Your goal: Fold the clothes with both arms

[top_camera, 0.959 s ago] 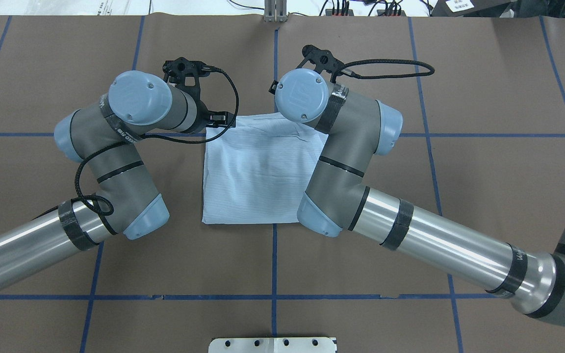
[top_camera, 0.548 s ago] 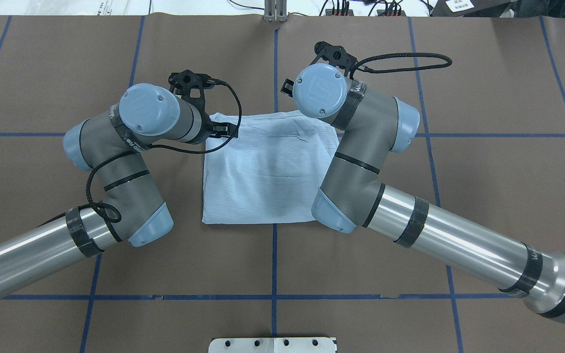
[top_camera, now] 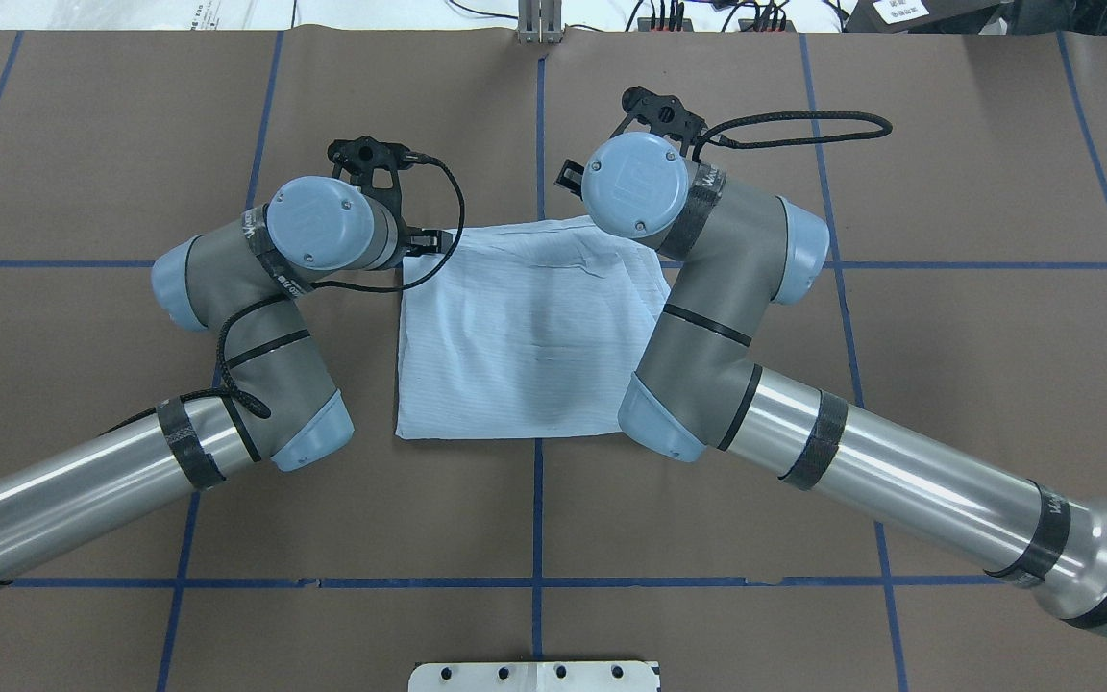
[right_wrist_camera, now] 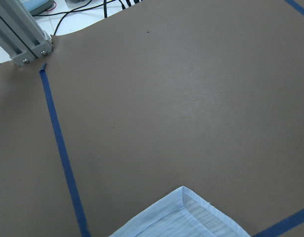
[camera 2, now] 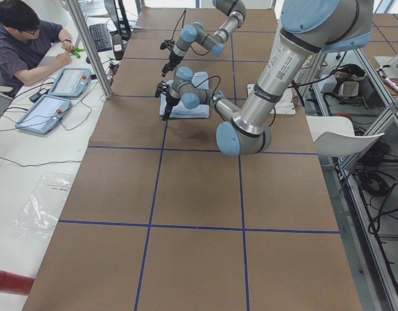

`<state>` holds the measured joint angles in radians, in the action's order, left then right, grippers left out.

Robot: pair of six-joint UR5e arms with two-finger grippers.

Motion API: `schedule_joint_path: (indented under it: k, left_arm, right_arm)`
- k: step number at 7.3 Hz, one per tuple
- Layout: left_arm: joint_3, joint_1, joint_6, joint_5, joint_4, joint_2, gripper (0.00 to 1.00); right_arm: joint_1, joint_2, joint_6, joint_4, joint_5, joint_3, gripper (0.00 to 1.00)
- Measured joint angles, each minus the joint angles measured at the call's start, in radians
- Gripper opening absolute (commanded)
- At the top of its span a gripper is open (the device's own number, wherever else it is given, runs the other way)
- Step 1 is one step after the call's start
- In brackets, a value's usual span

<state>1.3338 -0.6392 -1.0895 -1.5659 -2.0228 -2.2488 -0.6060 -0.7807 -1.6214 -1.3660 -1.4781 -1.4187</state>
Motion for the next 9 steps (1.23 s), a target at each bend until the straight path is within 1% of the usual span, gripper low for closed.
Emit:
schedule_joint_path:
  k: [2,3,4,5,6,7,8,9]
  left_arm:
    - [-0.032,-0.046,0.005,0.015,0.004,-0.018,1.00]
    - [-0.035,-0.073,0.022,0.004,-0.002,-0.022,1.00]
    - [-0.015,-0.097,0.063,-0.041,-0.013,-0.019,1.00]
    - [0.040,-0.118,0.100,-0.105,-0.021,0.006,1.00]
    - [0.128,-0.128,0.119,-0.151,-0.022,0.055,1.00]
    - [0.216,-0.133,0.127,-0.171,-0.018,0.102,1.00]
    - [0.268,-0.134,0.129,-0.178,-0.016,0.128,1.00]
    - [0.290,-0.134,0.129,-0.178,-0.015,0.139,1.00]
  right_arm:
    - [0.004,-0.013,0.000,0.018,0.004,0.000,1.00]
    - [0.005,-0.020,0.000,0.023,0.004,-0.004,1.00]
    - [0.009,-0.044,0.000,0.025,0.002,-0.035,1.00]
    - [0.021,-0.090,0.000,0.023,-0.001,-0.103,1.00]
    - [0.045,-0.149,0.000,0.010,0.000,-0.190,1.00]
    - [0.083,-0.200,-0.003,-0.018,0.009,-0.272,1.00]
    - [0.138,-0.236,-0.012,-0.042,0.039,-0.326,1.00]
    - [0.191,-0.268,-0.032,-0.048,0.078,-0.356,1.00]
